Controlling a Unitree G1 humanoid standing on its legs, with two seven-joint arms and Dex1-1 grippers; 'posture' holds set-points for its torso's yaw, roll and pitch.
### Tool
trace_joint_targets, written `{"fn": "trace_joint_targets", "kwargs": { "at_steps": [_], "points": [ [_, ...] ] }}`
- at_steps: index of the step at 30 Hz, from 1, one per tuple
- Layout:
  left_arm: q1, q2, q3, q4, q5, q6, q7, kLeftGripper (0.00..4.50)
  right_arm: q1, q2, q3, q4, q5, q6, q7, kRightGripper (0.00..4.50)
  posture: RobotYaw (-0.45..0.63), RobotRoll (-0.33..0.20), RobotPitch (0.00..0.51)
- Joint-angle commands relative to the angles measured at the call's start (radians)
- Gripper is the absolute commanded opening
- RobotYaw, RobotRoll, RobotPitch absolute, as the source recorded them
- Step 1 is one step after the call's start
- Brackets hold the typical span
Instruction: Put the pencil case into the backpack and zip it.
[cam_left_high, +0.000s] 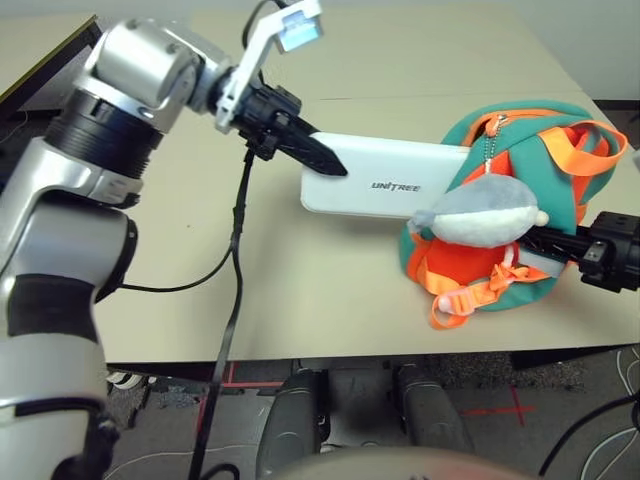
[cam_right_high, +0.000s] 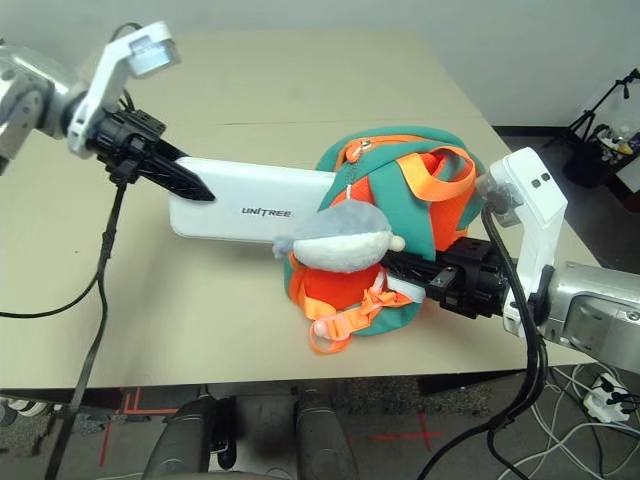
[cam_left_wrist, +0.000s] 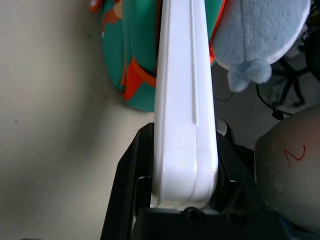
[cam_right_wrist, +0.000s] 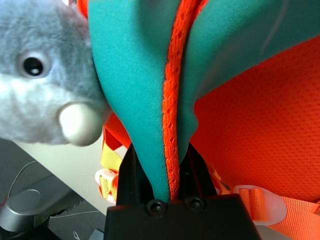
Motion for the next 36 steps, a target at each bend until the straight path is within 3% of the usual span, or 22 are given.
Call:
{"fn": "trace_joint_targets", "kwargs": {
  "at_steps": [1,6,14,21,30,31,36],
  "points": [
    [0.003,-0.075,0.041,-0.022,0.004,0.019,-0.009,1.45,-0.009,0.009,0.020,-0.013,0.012,-0.005,-0.012,0.19,-0.16,0.000,0.121],
    [0.024,-0.165,0.035,-0.035,0.051,0.028,0.032,1.45,-0.019,0.018,0.033,-0.017,0.018,-0.009,-0.024,0.19,-0.16,0.000,0.122],
    [0.040,-0.292,0.016,0.041,0.186,-0.083,0.080,1.45,-0.059,0.031,0.075,-0.010,0.010,-0.014,-0.027,0.19,-0.16,0.000,0.124],
    [0.049,-0.351,0.019,0.086,0.272,-0.157,0.097,1.45,-0.083,0.045,0.100,-0.007,-0.001,-0.014,-0.031,0.19,-0.16,0.000,0.121],
    [0.047,-0.349,0.052,0.065,0.302,-0.147,0.083,1.45,-0.100,0.052,0.112,0.004,-0.027,-0.010,-0.017,0.19,-0.15,0.000,0.110],
    [0.044,-0.346,0.061,0.062,0.301,-0.140,0.081,1.54,-0.103,0.053,0.114,0.005,-0.030,-0.010,-0.016,0.19,-0.15,0.000,0.107],
    [0.017,-0.327,0.126,0.062,0.279,-0.110,0.083,3.01,-0.118,0.061,0.122,0.011,-0.046,-0.006,-0.004,0.19,-0.14,0.000,0.103]
  ]
}}
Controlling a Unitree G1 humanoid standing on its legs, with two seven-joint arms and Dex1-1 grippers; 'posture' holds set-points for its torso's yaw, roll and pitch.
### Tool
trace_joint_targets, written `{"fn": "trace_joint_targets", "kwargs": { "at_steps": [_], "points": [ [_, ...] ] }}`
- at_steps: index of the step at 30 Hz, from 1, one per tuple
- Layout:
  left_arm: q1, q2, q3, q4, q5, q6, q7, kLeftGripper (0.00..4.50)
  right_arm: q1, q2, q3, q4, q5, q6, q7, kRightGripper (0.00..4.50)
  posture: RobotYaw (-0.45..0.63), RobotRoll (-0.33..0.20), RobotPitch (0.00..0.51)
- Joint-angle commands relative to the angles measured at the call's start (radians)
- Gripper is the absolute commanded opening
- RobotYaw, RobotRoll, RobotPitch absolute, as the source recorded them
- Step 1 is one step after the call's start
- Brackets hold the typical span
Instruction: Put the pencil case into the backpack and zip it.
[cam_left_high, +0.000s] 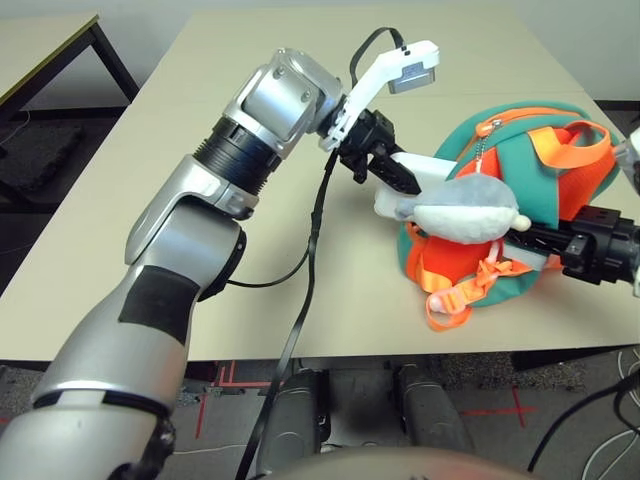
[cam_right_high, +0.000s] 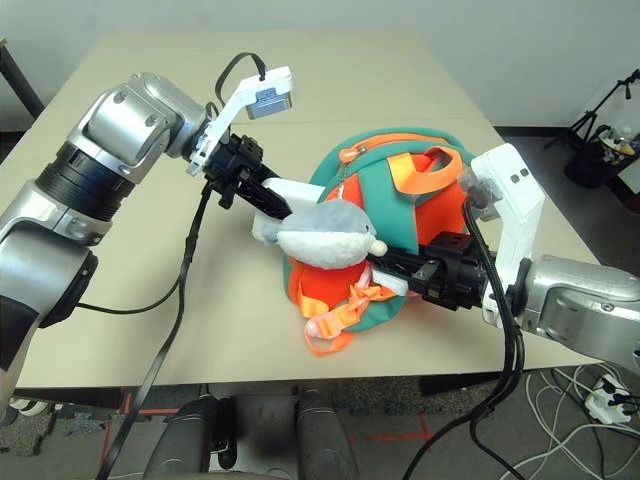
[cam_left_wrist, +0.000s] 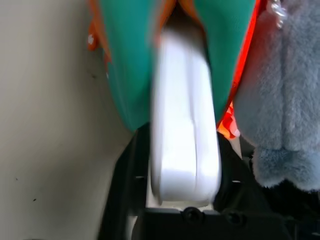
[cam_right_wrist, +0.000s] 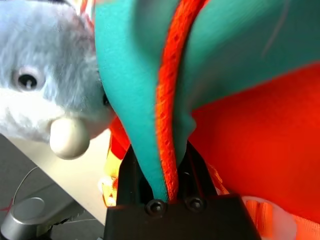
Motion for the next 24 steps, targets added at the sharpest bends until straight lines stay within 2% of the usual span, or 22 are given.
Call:
{"fn": "trace_joint_targets", "kwargs": {
  "at_steps": [1,4,5,8,14,24],
  "points": [
    [-0.025,0.021,0.057,-0.013,-0.023,0.036,-0.007,3.39,-0.010,0.004,0.018,0.001,-0.014,-0.003,0.017,0.19,-0.14,0.000,0.098],
    [-0.052,0.049,0.104,-0.015,-0.047,0.067,-0.018,4.40,-0.016,0.006,0.022,0.005,-0.025,-0.001,0.028,0.19,-0.13,0.000,0.096],
    [-0.070,0.071,0.128,-0.012,-0.066,0.090,-0.031,4.50,-0.019,0.007,0.025,0.007,-0.029,-0.001,0.032,0.19,-0.13,0.000,0.091],
    [-0.100,0.119,0.159,-0.010,-0.098,0.138,-0.061,4.50,-0.026,0.010,0.031,0.011,-0.038,0.000,0.042,0.19,-0.12,0.000,0.088],
    [-0.107,0.179,0.159,0.009,-0.087,0.119,-0.085,4.50,-0.044,0.015,0.046,0.024,-0.066,0.003,0.066,0.19,-0.11,0.000,0.084],
    [-0.065,0.112,0.160,0.017,-0.085,0.115,-0.028,4.50,-0.061,0.021,0.051,0.031,-0.084,0.009,0.078,0.19,-0.12,0.000,0.084]
  ]
}}
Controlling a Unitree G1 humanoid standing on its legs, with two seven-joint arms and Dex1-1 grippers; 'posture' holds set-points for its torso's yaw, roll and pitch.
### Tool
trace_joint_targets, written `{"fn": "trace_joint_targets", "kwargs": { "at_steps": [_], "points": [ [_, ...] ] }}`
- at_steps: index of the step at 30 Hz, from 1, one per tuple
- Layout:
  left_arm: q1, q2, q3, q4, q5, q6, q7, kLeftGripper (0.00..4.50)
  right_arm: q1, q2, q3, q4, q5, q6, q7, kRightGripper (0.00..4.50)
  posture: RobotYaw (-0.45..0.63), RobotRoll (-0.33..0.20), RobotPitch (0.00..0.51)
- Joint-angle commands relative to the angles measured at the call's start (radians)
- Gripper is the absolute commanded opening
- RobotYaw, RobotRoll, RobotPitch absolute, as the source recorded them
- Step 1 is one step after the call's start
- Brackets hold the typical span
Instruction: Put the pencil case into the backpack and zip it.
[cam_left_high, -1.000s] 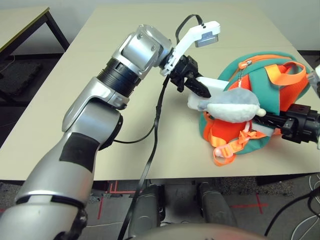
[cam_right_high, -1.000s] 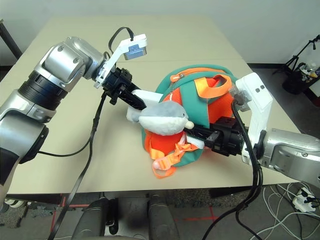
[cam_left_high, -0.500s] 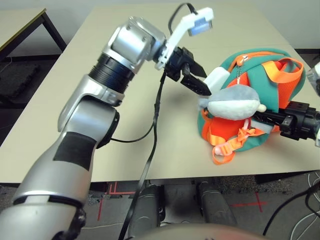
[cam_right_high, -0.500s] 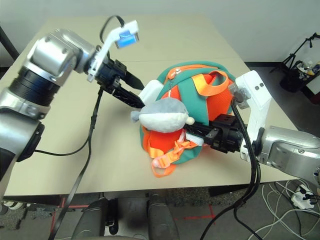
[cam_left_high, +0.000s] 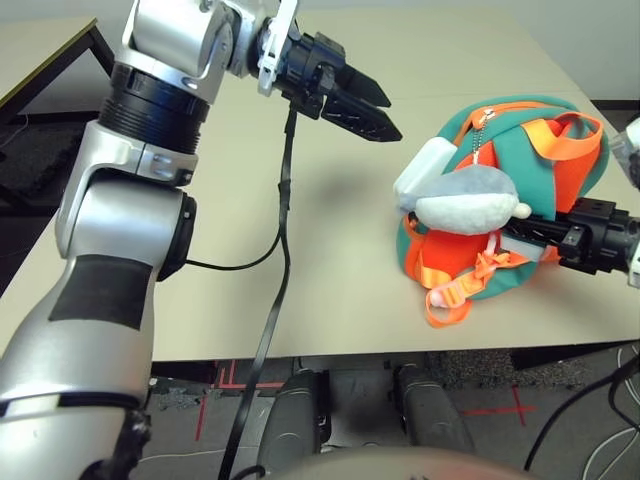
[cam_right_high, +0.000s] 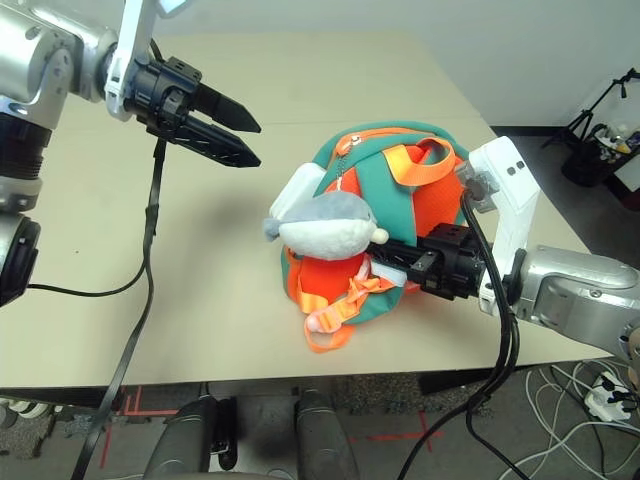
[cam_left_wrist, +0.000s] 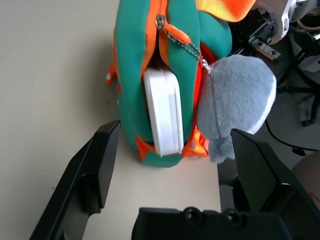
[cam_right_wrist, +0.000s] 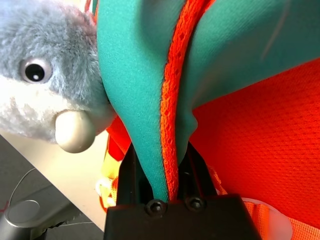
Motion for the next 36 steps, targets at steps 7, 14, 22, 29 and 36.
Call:
{"fn": "trace_joint_targets", "kwargs": {
  "at_steps": [7,14,22,29,36],
  "points": [
    [-0.011,-0.044,0.021,0.078,0.006,-0.001,0.063,4.50,-0.006,0.005,0.004,-0.010,0.001,0.011,0.003,0.19,-0.13,0.000,0.081],
    [0.001,-0.031,0.010,0.027,-0.006,0.026,0.052,4.50,-0.005,0.007,0.005,-0.011,-0.006,0.010,0.006,0.19,-0.12,0.000,0.073],
    [0.014,-0.029,0.004,-0.003,-0.017,0.037,0.047,4.50,-0.017,0.010,0.017,-0.003,-0.021,0.009,0.018,0.19,-0.11,0.000,0.073],
    [0.006,-0.045,0.031,0.010,-0.029,0.072,0.103,4.50,-0.029,0.019,0.027,-0.002,-0.029,0.012,0.022,0.19,-0.11,0.000,0.073],
    [0.022,-0.032,0.028,-0.030,-0.044,0.092,0.104,2.96,-0.043,0.028,0.033,0.002,-0.041,0.020,0.028,0.19,-0.11,0.000,0.070]
  ]
}}
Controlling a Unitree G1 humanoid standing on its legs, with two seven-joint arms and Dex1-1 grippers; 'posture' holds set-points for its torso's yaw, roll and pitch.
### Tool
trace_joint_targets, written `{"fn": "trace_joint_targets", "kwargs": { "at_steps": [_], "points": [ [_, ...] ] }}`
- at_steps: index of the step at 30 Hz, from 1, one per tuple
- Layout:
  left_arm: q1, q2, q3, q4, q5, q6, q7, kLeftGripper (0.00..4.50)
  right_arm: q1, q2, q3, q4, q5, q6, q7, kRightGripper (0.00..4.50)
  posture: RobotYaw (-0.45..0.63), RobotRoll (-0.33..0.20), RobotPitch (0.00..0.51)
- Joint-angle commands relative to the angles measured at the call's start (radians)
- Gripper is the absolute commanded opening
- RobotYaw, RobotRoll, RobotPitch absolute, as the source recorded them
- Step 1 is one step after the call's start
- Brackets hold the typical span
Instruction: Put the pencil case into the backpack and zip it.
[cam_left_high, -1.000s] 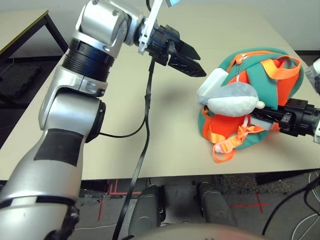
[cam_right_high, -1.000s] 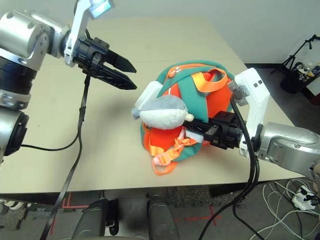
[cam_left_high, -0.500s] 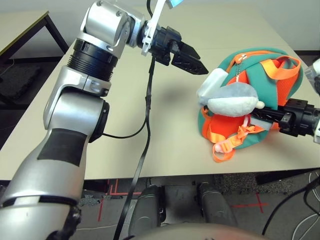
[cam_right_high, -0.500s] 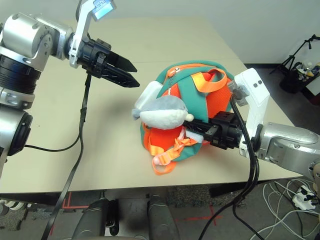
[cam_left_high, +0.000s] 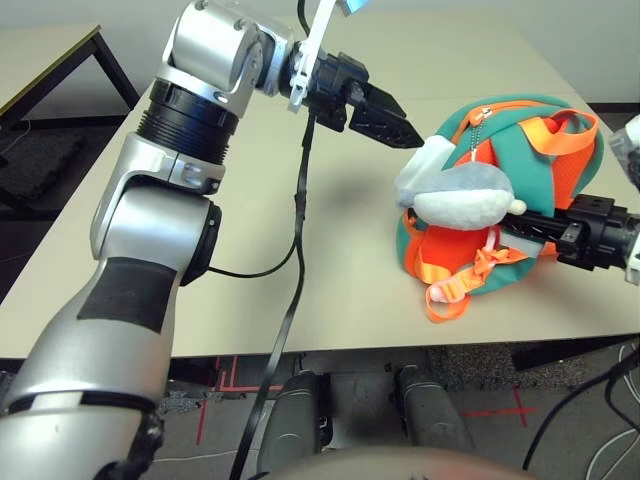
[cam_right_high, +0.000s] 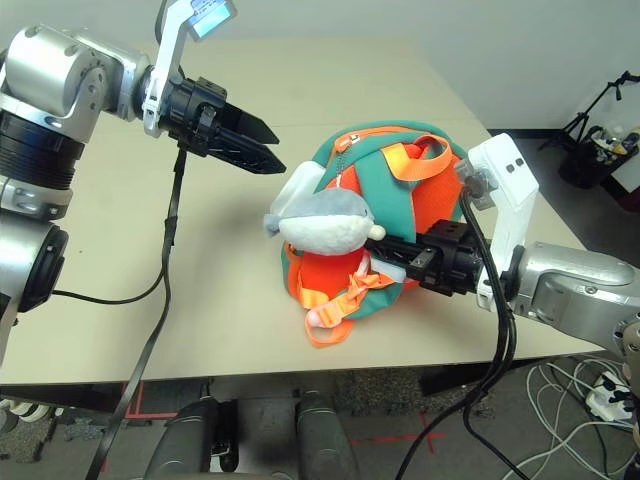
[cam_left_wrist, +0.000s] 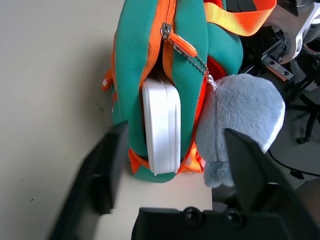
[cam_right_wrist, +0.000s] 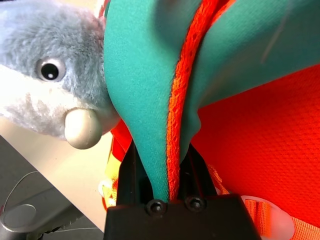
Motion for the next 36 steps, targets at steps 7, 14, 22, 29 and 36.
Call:
{"fn": "trace_joint_targets", "kwargs": {
  "at_steps": [7,14,22,29,36],
  "points": [
    [0.027,0.023,-0.014,-0.060,-0.025,0.009,-0.018,2.96,-0.023,0.007,0.024,0.006,-0.019,0.014,0.018,0.19,-0.11,0.000,0.065],
    [0.062,0.019,-0.057,-0.084,-0.014,-0.018,-0.024,2.96,-0.028,0.010,0.024,0.008,-0.024,0.017,0.017,0.19,-0.12,0.000,0.065],
    [0.045,-0.021,-0.031,0.004,-0.002,-0.030,0.039,3.29,-0.038,0.016,0.030,0.012,-0.032,0.019,0.018,0.19,-0.12,0.000,0.068],
    [0.036,-0.024,-0.025,0.041,0.002,-0.045,0.044,4.50,-0.046,0.021,0.034,0.016,-0.043,0.021,0.025,0.19,-0.11,0.000,0.069],
    [0.025,-0.023,-0.017,0.055,0.001,-0.052,0.045,2.88,-0.056,0.024,0.038,0.020,-0.054,0.025,0.034,0.19,-0.11,0.000,0.069]
  ]
}}
